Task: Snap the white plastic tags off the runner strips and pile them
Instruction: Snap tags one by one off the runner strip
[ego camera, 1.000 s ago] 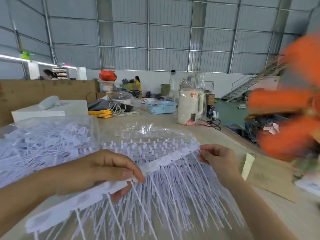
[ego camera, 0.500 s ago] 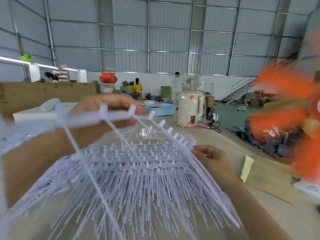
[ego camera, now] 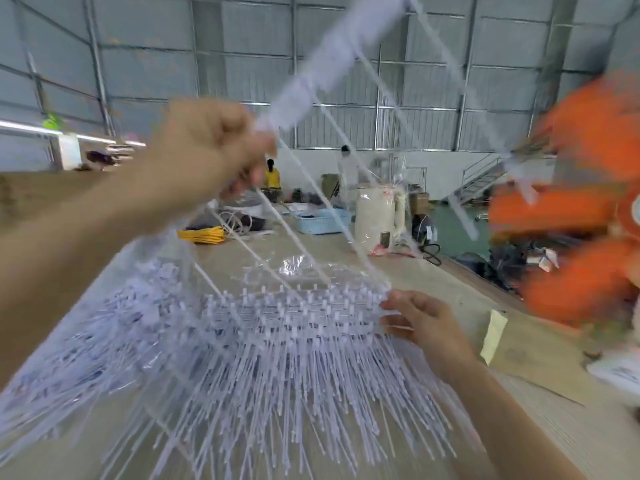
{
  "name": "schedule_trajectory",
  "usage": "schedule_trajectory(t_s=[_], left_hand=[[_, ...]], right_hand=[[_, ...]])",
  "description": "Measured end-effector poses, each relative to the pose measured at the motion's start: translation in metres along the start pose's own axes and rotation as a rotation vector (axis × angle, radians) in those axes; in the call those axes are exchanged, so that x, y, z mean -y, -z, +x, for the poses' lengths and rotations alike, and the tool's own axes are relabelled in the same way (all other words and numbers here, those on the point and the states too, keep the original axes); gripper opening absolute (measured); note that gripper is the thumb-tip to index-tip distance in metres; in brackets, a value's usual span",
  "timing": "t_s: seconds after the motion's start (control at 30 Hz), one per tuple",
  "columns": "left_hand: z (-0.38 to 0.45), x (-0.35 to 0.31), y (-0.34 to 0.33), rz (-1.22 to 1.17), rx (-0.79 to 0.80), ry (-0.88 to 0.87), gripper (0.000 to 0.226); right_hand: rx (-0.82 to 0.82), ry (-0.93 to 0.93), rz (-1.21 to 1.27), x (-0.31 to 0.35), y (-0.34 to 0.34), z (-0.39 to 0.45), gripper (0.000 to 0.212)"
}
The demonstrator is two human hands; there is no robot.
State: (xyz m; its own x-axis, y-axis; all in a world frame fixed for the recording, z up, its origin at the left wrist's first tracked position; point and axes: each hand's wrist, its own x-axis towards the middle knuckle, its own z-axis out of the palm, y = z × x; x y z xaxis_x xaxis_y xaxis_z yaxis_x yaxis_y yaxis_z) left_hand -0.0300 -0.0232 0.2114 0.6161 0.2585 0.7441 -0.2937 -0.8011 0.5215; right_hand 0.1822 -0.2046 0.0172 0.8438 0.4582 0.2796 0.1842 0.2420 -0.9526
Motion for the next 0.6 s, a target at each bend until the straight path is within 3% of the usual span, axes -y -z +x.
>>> schedule_trajectory(t_s=[0.2,0.3,0.43,0.5,0.6], left_hand=[[-0.033,0.038,-0.066,0.207,0.5,0.182,0.027],[-0.039,0.059,-0.089,0.203,0.609,0.244,0.033],[-0.043,0.078,-0.106,0.204,0.718,0.348,0.035],[-0.045,0.087,-0.112,0.192,0.747,0.41,0.032],[-0.047,0.097,-0.115,0.146,0.77,0.465,0.027]], right_hand=[[-0.061,-0.018,0.129,0.001,0.006,0.006,0.027],[-0.131,-0.125,0.199,0.009,0.012,0.01,0.039],[-0.059,-0.162,0.139,0.02,0.019,0.007,0.068],[-0.046,-0.163,0.011,0.021,0.018,0.005,0.067],[-0.05,-0.142,-0.101,0.02,0.012,0.001,0.045]])
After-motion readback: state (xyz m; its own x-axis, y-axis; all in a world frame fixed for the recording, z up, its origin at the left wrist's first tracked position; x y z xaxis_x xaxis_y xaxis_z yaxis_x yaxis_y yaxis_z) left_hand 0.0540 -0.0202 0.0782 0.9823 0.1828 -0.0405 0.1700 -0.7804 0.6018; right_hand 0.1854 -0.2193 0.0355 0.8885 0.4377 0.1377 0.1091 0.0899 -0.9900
